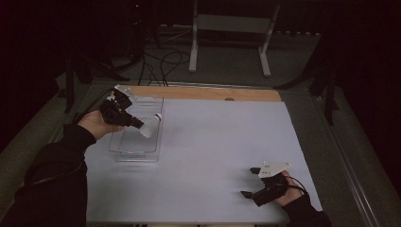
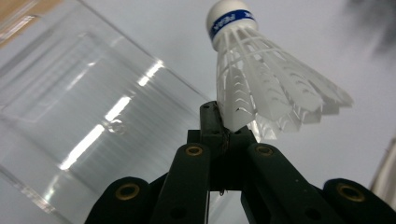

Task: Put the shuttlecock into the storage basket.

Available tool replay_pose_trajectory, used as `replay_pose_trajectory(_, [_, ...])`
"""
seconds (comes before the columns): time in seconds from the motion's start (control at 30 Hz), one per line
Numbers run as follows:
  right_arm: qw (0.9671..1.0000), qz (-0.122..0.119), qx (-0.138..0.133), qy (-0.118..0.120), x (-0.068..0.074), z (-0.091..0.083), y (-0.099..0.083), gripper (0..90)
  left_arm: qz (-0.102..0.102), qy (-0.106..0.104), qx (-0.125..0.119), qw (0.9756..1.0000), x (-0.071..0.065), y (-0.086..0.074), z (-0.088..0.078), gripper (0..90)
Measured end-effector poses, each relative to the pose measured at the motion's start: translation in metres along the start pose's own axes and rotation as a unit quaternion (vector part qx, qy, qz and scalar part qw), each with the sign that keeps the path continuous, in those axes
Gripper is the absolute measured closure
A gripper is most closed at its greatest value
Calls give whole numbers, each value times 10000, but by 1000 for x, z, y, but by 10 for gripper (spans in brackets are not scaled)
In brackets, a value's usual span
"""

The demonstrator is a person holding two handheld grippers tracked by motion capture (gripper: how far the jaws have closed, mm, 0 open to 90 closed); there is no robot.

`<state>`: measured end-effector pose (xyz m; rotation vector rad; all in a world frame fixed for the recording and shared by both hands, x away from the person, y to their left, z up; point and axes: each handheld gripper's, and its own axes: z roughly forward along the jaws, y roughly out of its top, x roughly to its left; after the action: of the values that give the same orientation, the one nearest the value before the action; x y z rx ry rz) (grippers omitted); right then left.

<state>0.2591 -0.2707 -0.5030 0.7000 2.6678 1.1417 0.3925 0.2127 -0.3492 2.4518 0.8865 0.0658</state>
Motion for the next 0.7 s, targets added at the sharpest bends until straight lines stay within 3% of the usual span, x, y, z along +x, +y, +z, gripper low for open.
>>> replay_pose_trajectory(0.03, [10000,-4,8,-6,0,0,0,86,0,0,0,10000,0,0,0,900])
replay_pose_trajectory(0.07, [10000,-5,11,-2,0,0,0,86,-48,192,111,9997,-4,2,2,900])
replay_pose_trajectory(0.23, [10000,5,37,30,1,1,0,86,-307,545,377,9973,-7,6,5,900])
replay_pose_trajectory(0.43, [10000,10,37,28,0,1,0,86,-569,780,324,9948,-6,7,6,900])
replay_pose_trajectory(0.7, [10000,1,-2,31,1,0,0,86,-847,891,251,9921,-3,9,13,900])
